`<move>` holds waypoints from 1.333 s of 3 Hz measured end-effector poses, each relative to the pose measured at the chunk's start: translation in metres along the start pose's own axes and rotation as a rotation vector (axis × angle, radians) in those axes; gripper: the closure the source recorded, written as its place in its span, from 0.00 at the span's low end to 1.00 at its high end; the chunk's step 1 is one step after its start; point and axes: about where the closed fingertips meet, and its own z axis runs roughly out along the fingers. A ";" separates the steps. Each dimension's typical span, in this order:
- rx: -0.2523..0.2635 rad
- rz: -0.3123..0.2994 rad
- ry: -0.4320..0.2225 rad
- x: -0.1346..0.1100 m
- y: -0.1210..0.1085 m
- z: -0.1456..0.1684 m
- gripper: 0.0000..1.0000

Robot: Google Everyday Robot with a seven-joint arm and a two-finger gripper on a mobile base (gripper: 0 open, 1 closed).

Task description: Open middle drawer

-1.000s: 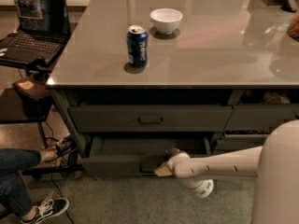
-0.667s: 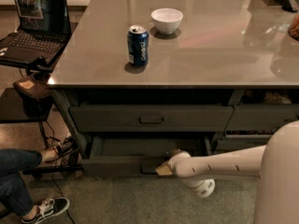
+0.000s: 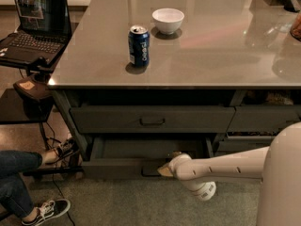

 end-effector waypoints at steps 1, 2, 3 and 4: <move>-0.001 0.047 0.023 0.012 0.008 -0.005 1.00; -0.001 0.047 0.023 0.012 0.008 -0.005 1.00; -0.001 0.047 0.023 0.007 0.009 -0.007 1.00; -0.001 0.048 0.023 0.006 0.010 -0.008 1.00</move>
Offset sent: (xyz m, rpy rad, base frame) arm -0.0135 -0.0025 -0.0075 0.0207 0.0254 -0.0411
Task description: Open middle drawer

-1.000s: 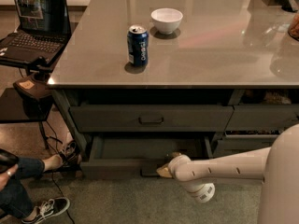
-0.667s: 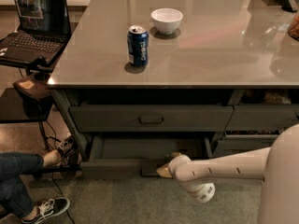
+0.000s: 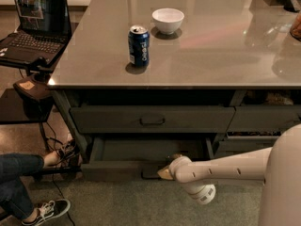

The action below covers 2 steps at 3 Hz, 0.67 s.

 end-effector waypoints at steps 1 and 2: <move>0.002 0.003 0.003 0.005 0.004 -0.003 1.00; 0.002 0.003 0.003 0.003 0.004 -0.004 1.00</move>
Offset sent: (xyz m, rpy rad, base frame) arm -0.3111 -0.0363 -0.0710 0.0507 0.0265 -0.2048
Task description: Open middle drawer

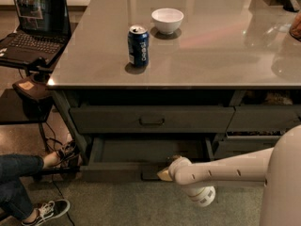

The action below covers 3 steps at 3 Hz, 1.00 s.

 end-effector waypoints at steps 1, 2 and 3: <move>0.002 0.007 0.001 0.004 0.003 -0.004 1.00; 0.002 0.007 0.001 0.003 0.003 -0.004 1.00; 0.005 0.026 0.005 0.010 0.008 -0.011 1.00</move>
Offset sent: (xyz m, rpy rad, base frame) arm -0.4405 -0.0687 -0.1280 0.2454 0.0674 -0.5159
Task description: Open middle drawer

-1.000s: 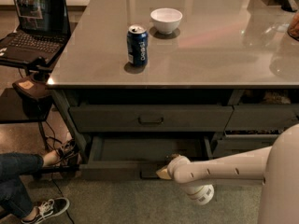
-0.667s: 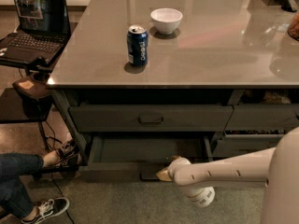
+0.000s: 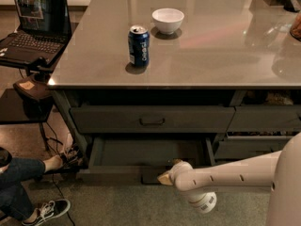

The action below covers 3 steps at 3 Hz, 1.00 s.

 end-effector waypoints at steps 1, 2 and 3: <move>0.000 0.000 0.000 0.000 0.000 0.000 1.00; -0.060 -0.009 0.034 0.005 0.004 0.000 1.00; -0.076 -0.006 0.048 0.007 0.003 -0.005 1.00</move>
Offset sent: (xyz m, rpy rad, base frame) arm -0.0443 -0.0039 -0.0183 0.0616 0.4210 0.2271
